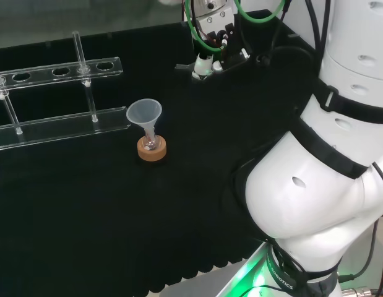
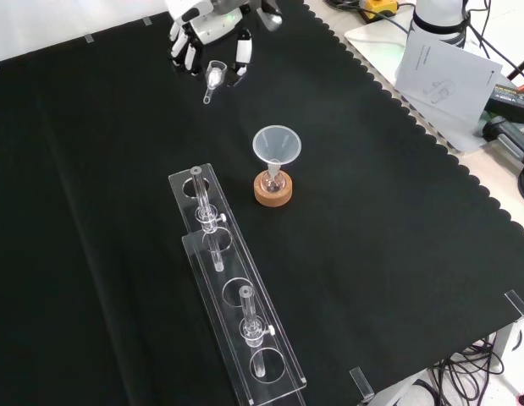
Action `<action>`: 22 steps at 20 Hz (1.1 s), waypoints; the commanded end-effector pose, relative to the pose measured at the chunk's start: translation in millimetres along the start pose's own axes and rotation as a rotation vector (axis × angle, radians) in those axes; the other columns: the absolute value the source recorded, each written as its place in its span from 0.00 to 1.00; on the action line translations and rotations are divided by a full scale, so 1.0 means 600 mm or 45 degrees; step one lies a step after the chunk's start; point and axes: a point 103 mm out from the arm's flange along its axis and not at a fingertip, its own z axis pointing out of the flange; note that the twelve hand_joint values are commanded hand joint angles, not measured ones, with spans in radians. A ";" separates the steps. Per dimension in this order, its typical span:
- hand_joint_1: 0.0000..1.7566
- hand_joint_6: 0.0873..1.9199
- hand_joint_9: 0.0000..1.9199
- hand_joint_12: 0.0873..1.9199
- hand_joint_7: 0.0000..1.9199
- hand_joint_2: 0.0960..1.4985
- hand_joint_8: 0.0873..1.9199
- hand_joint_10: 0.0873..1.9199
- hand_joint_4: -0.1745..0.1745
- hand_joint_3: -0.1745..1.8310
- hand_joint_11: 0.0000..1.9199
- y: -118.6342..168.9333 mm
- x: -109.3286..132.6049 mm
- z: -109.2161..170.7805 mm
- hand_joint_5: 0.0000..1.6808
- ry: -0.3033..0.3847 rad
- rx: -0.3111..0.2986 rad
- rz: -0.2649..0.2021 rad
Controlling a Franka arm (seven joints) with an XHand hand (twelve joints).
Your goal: Pour all the NaCl from the weighing funnel into the round-bottom flask.
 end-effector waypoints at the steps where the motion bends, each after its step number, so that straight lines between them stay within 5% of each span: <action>1: 0.62 0.45 0.50 0.57 0.30 0.41 0.33 0.18 1.00 0.44 0.39 -0.058 0.020 -0.009 0.69 0.001 0.038 -0.003; 11: 0.62 0.45 0.50 0.57 0.30 0.41 0.33 0.18 1.00 0.44 0.38 -0.135 0.083 -0.015 0.69 -0.063 0.074 -0.025; 22: 0.62 0.45 0.51 0.57 0.31 0.41 0.33 0.18 1.00 0.44 0.36 -0.146 0.110 -0.018 0.69 -0.123 0.137 -0.031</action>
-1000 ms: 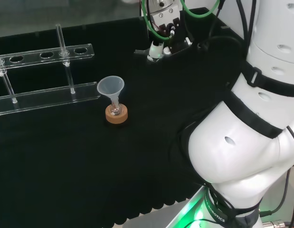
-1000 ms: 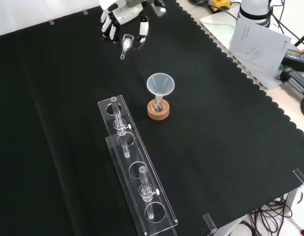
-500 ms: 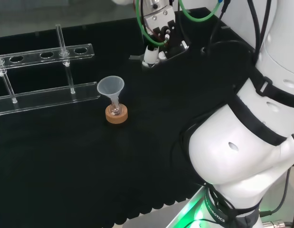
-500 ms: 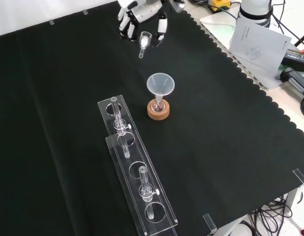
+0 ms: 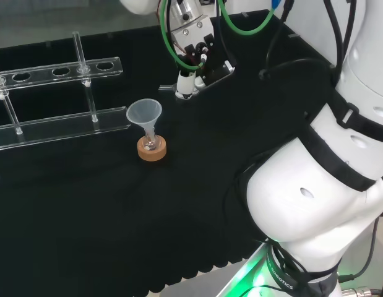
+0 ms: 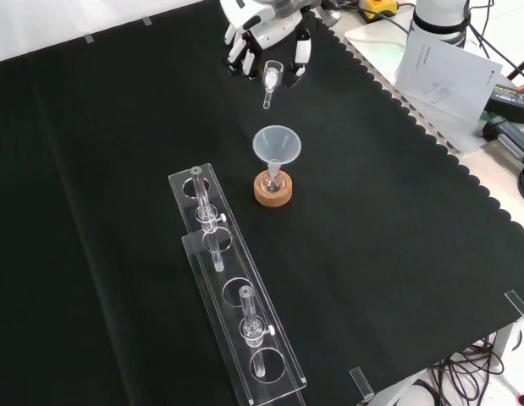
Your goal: Pour all the NaCl from the weighing funnel into the round-bottom flask.
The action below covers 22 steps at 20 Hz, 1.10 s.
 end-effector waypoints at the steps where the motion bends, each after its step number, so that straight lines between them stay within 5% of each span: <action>1: 0.62 0.45 0.51 0.57 0.31 0.41 0.33 0.17 1.00 0.44 0.36 0.001 0.010 -0.001 0.69 -0.040 0.034 -0.001; 22: 0.62 0.45 0.51 0.57 0.31 0.41 0.32 0.17 1.00 0.44 0.36 0.012 0.041 0.005 0.69 -0.204 0.105 -0.024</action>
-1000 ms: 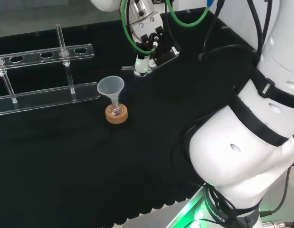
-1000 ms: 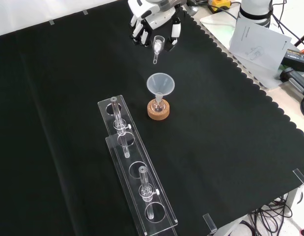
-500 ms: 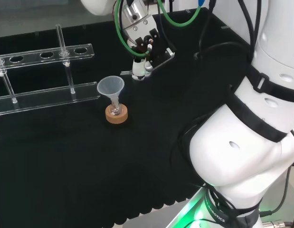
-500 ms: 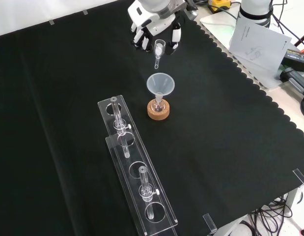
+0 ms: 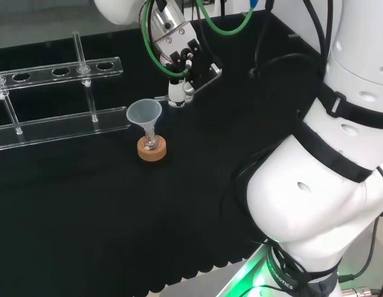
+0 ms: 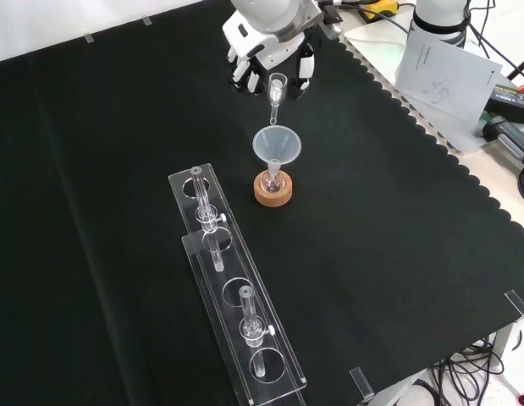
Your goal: Pour all the NaCl from the weighing funnel into the round-bottom flask.
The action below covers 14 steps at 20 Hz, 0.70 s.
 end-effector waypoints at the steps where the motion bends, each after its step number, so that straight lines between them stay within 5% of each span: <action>1: 0.62 0.45 0.51 0.57 0.31 0.41 0.32 0.17 1.00 0.44 0.36 -0.002 0.002 0.000 0.69 -0.076 0.027 0.012; 14: 0.62 0.44 0.51 0.57 0.31 0.41 0.32 0.17 1.00 0.44 0.36 -0.012 0.022 -0.017 0.69 -0.152 0.046 0.018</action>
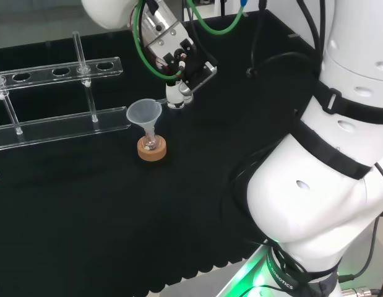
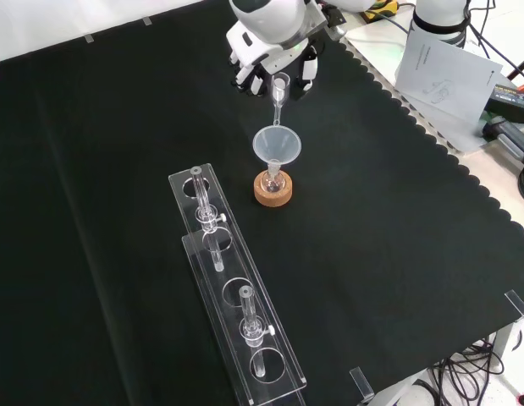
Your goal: Pour all the NaCl from the weighing funnel into the round-bottom flask.
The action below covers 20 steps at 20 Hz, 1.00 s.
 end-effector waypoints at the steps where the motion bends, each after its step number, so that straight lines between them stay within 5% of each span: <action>1: 0.62 0.44 0.51 0.57 0.31 0.41 0.32 0.17 1.00 0.44 0.36 -0.006 0.011 -0.010 0.69 -0.044 0.005 0.005; 20: 0.62 0.44 0.51 0.57 0.31 0.41 0.32 0.16 1.00 0.44 0.36 -0.011 0.027 -0.027 0.69 -0.108 0.030 0.031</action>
